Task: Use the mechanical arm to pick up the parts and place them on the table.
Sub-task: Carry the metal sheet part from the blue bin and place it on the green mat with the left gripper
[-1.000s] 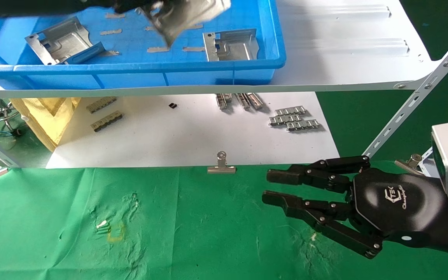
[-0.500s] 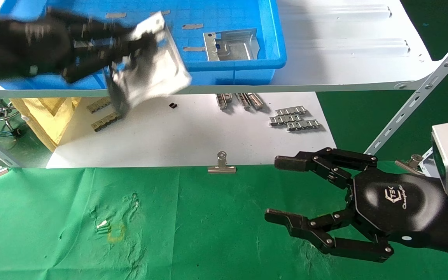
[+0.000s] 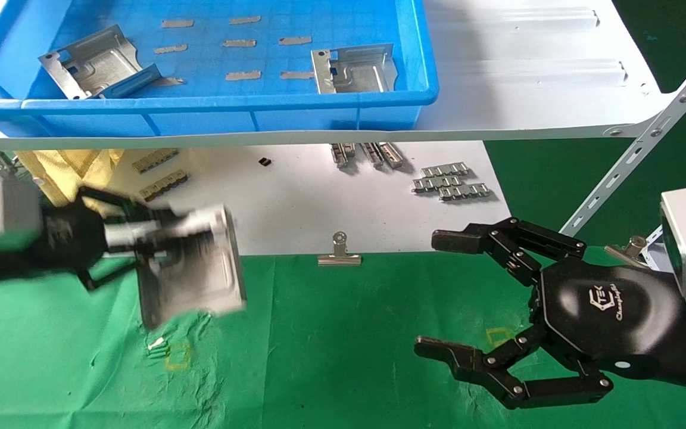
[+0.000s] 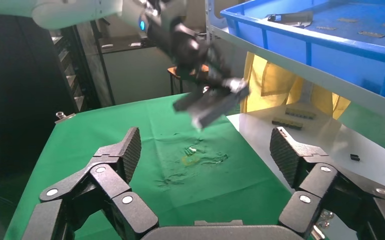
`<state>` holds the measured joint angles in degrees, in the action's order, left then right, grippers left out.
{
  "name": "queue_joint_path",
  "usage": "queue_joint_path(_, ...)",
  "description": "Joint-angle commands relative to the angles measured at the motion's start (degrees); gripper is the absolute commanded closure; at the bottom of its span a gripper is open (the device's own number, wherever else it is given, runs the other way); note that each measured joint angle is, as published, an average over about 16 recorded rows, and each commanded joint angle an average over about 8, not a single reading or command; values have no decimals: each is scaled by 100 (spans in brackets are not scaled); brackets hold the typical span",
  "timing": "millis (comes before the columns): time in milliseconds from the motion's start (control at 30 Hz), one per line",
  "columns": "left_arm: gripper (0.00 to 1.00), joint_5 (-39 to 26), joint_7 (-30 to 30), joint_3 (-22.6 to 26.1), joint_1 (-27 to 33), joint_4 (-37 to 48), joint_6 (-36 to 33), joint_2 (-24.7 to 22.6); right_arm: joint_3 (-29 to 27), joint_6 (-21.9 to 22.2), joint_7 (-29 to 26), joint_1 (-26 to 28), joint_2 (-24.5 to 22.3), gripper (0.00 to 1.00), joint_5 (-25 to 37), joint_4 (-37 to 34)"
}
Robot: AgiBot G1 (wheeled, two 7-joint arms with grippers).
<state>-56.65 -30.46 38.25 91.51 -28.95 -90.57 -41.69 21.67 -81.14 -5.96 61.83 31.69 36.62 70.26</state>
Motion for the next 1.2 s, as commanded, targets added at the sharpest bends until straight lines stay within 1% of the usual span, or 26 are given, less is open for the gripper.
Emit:
queue_joint_path(33, 100, -61, -348, 137, -175, 32, 15, 12, 0, 0, 0, 0, 0, 0, 0, 0)
queue_joint_path(133, 100, -311, -894, 322, -265, 163, 72, -58, 0, 0, 0, 0, 0, 0, 0, 0)
queue_joint_path(267, 100, -594, -1363, 507, -257, 489, 121, -190, 0, 0, 0, 0, 0, 0, 0, 0)
queue_joint_path(600, 99, -1030, -1828, 806, -87, 1369, 189, -480, 0, 0, 0, 0, 0, 0, 0, 0)
queue_joint_path(633, 94, -1040, -1857, 813, -65, 1448, 200, -507, 0, 0, 0, 0, 0, 0, 0, 0)
queue_joint_path(867, 8, -1088, -2112, 847, 57, 1832, 190, -641, 0, 0, 0, 0, 0, 0, 0, 0)
queue_joint_path(900, 1, -1102, -2152, 857, 72, 1871, 185, -655, 0, 0, 0, 0, 0, 0, 0, 0)
queue_joint_path(1200, 0, -1122, -2338, 880, 214, 2208, 150, -757, 0, 0, 0, 0, 0, 0, 0, 0)
